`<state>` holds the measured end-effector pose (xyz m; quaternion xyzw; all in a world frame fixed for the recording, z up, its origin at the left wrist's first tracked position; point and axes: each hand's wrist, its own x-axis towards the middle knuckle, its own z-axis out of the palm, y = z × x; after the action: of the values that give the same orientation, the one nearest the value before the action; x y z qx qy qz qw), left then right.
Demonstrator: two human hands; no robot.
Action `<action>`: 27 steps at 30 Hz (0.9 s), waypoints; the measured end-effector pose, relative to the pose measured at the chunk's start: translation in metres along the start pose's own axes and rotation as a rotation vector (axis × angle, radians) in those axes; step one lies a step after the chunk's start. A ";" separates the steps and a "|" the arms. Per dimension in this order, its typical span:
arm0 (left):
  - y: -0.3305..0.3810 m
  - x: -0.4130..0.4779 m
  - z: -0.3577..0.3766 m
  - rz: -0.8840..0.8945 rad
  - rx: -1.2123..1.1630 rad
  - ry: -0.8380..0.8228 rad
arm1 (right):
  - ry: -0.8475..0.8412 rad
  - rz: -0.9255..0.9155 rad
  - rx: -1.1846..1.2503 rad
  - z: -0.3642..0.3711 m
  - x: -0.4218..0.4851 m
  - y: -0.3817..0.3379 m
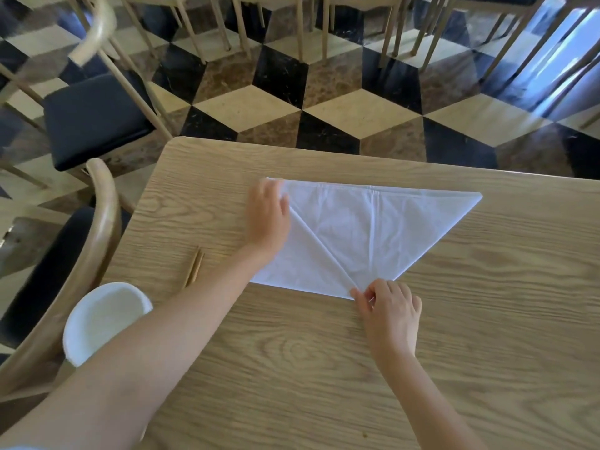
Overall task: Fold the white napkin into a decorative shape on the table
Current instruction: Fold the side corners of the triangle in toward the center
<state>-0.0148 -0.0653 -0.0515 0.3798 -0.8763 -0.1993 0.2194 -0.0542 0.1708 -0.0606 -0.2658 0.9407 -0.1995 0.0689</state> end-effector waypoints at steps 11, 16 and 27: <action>-0.006 -0.052 0.017 0.287 0.435 -0.465 | 0.008 -0.041 -0.055 0.001 -0.002 -0.002; -0.003 -0.054 0.015 0.231 0.436 -0.477 | -0.046 -0.058 -0.116 0.002 0.001 -0.003; 0.084 -0.168 0.033 -0.301 0.331 -0.307 | -0.397 -0.280 -0.296 -0.055 0.071 0.068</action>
<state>0.0227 0.1206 -0.0746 0.5019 -0.8536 -0.1391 -0.0134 -0.1596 0.2047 -0.0400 -0.4342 0.8818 -0.0114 0.1841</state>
